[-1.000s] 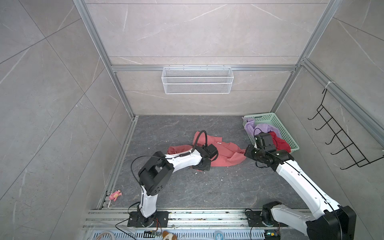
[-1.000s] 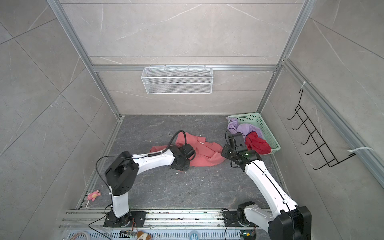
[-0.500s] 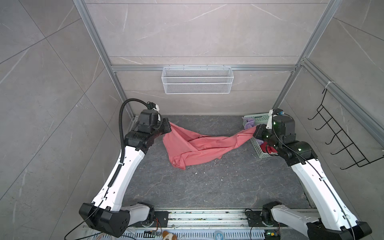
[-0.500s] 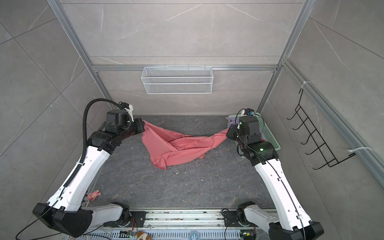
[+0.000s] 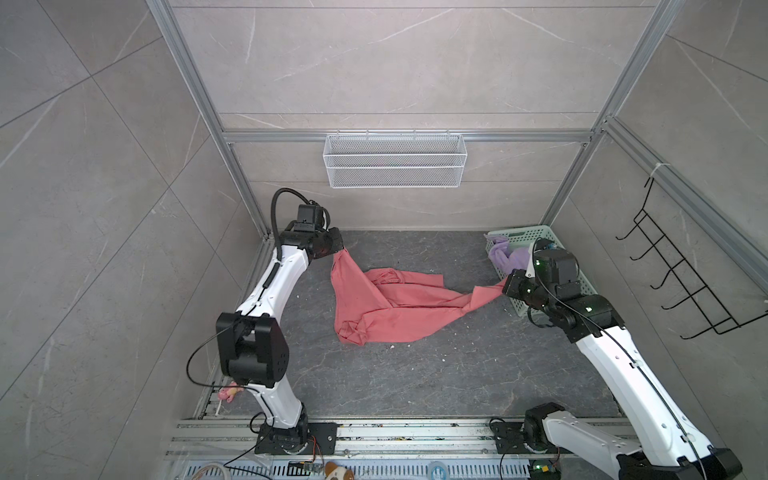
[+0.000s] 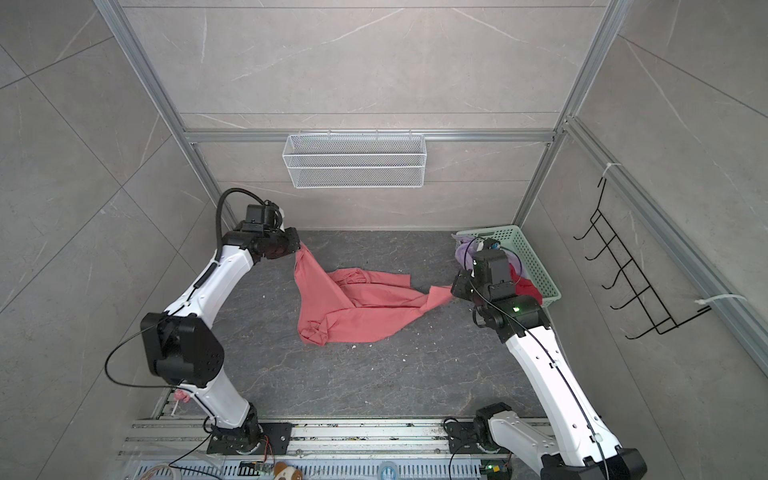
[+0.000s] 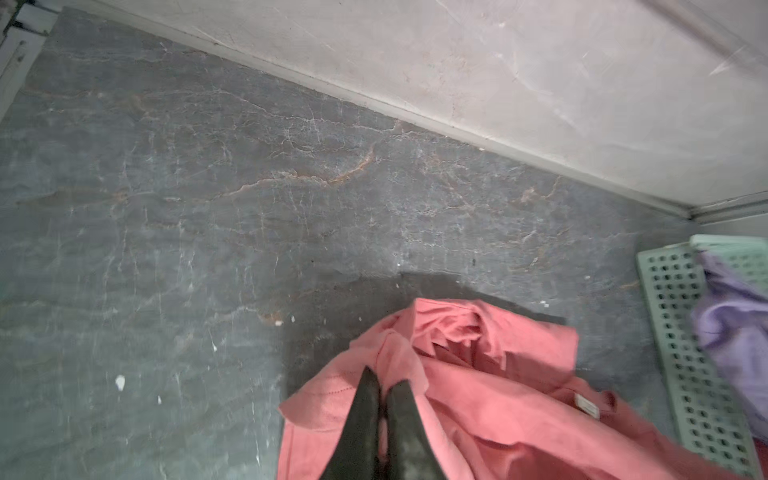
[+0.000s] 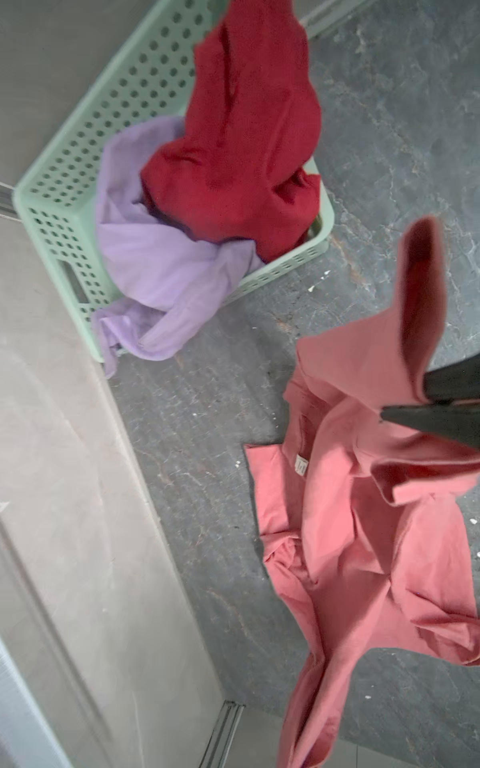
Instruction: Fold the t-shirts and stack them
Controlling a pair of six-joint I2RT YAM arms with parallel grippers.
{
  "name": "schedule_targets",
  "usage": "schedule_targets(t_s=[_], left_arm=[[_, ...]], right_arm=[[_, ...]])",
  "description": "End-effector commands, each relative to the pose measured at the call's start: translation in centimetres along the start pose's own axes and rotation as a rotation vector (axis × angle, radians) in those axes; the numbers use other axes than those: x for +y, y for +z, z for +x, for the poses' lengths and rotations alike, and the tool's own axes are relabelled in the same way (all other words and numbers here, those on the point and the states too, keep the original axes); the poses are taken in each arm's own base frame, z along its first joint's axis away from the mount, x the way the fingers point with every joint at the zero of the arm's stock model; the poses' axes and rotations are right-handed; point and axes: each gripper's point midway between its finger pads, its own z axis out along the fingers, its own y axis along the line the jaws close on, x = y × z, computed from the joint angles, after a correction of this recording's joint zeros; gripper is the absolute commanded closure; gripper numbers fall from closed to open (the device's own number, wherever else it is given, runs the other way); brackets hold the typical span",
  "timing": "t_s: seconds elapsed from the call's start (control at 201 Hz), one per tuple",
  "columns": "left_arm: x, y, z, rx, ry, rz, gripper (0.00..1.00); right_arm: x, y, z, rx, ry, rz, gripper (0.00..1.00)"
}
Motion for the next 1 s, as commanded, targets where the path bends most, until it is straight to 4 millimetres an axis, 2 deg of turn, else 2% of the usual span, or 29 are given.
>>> schedule_targets(t_s=[0.0,0.05,0.134,0.189,0.249,0.304,0.448,0.523,0.632,0.727,0.816,0.99], left_arm=[[-0.1,1.0,-2.3,-0.063,0.029,-0.006,0.43],[0.2,0.7,-3.0,-0.092,0.028,-0.032,0.33],[-0.1,-1.1,-3.8,-0.125,0.038,-0.032,0.33],[-0.3,-2.0,-2.9,-0.097,0.030,-0.031,0.32],[-0.3,-2.6,-1.0,-0.052,0.027,-0.043,0.32],[-0.4,-3.0,1.7,-0.010,0.028,-0.064,0.32],[-0.6,-4.6,10.2,0.130,0.023,-0.114,0.31],[0.0,-5.4,14.8,0.207,-0.013,-0.151,0.33],[1.3,-6.2,19.7,0.250,-0.091,-0.193,0.36],[1.5,-6.0,22.0,0.268,-0.157,-0.158,0.38],[1.2,-5.5,23.3,0.293,-0.163,-0.148,0.38],[-0.1,-3.4,24.4,0.309,-0.205,-0.073,0.39]], right_arm=[[0.6,1.2,0.8,0.035,0.039,-0.022,1.00],[0.8,1.5,0.7,0.044,0.039,-0.027,1.00],[1.2,1.8,0.5,0.048,0.041,-0.038,1.00],[1.3,2.0,0.5,0.050,0.042,-0.042,1.00],[1.5,2.4,0.5,0.052,0.047,-0.046,1.00],[1.6,2.7,0.6,0.055,0.048,-0.048,1.00],[1.7,3.4,0.6,0.069,0.039,-0.045,1.00],[1.9,3.5,0.4,0.066,0.033,-0.047,1.00],[2.0,3.8,0.4,0.062,0.030,-0.056,1.00],[2.3,4.1,0.5,0.071,0.027,-0.069,1.00],[2.5,4.0,0.5,0.078,0.022,-0.080,1.00],[2.3,3.7,0.9,0.071,0.027,-0.083,1.00]])
